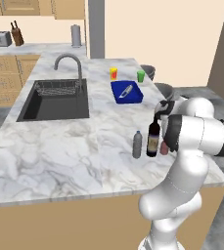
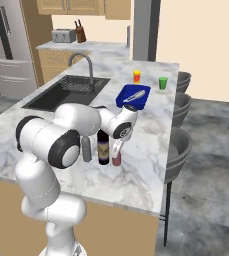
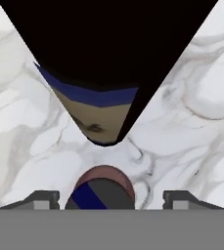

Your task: Place the drinks on the dining counter in a tight cluster.

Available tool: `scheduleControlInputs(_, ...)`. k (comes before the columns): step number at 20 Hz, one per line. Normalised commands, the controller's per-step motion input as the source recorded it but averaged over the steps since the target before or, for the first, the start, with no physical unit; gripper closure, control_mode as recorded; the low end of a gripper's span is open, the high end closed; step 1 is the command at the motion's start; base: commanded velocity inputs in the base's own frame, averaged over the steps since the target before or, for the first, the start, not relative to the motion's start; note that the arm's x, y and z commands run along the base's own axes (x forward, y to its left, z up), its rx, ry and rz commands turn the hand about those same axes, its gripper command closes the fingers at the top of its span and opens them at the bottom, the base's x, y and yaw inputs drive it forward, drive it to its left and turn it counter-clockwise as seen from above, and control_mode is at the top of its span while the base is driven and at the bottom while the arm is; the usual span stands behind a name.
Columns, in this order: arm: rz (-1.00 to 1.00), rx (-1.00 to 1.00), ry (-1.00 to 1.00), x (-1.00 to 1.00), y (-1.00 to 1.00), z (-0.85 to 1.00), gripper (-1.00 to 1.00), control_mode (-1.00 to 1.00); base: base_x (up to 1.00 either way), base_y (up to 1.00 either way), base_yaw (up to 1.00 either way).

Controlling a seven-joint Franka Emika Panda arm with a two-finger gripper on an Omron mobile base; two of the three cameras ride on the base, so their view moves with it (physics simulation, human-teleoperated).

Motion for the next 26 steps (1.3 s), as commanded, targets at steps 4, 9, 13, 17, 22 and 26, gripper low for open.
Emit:
scheduleControlInputs(4,0.00,0.00,-0.03,-0.15,0.00,0.00,-1.00,-1.00,0.00,0.00,0.00)
scheduleControlInputs(9,0.00,0.02,-0.14,-0.42,-0.11,0.14,-1.00,-1.00,0.00,0.00,0.00)
scheduleControlInputs(13,0.00,0.02,-0.12,-0.39,-0.04,0.48,-1.00,-1.00,0.00,0.00,0.00)
scheduleControlInputs(17,0.00,0.00,-0.04,-0.35,0.00,0.67,-1.00,-1.00,0.00,0.00,0.00)
scheduleControlInputs(22,-0.14,-0.11,0.13,-0.31,0.06,0.80,-1.00,-1.00,0.00,0.00,0.00)
scheduleControlInputs(26,-0.48,-0.16,0.33,-0.24,0.04,0.38,-1.00,-1.00,0.00,0.00,0.00)
